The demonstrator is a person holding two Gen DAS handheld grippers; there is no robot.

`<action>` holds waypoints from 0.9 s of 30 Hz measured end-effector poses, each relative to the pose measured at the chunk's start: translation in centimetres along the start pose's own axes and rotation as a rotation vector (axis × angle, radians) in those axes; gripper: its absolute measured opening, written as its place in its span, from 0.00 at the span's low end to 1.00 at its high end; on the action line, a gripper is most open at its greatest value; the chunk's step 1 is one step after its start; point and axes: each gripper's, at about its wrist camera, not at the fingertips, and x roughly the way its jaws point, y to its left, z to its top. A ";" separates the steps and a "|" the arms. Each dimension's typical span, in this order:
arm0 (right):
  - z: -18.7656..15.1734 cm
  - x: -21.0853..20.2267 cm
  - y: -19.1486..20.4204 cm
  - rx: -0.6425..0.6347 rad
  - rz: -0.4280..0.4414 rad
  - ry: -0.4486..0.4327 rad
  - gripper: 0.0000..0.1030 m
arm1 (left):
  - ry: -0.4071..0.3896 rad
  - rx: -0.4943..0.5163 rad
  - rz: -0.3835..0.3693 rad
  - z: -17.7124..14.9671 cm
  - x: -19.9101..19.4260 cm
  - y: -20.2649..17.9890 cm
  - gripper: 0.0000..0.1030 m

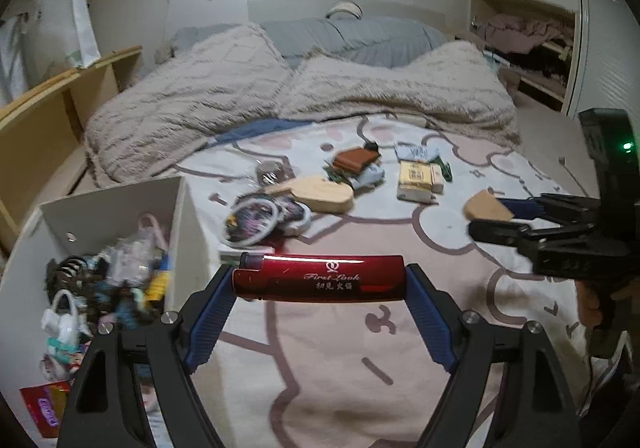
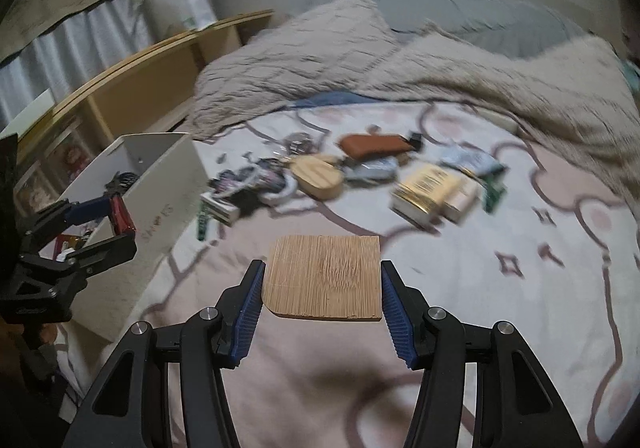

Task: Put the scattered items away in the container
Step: 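Lift the red lighter with left gripper while right holds the wooden coaster, then lower the lighter and coaster into the white box and open both grippers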

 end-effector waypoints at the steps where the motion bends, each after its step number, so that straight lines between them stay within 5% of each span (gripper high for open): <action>1: 0.4 0.2 0.7 -0.015 0.006 -0.004 0.55 | -0.014 -0.001 0.012 0.1 -0.6 0.4 0.81; 15: 4.3 3.1 12.8 -0.299 0.087 -0.061 0.55 | -0.089 -0.163 0.153 -1.6 -5.8 8.5 0.81; 27: 5.2 5.8 19.0 -0.386 0.166 -0.020 0.55 | -0.087 -0.297 0.242 -4.2 -7.7 14.1 0.81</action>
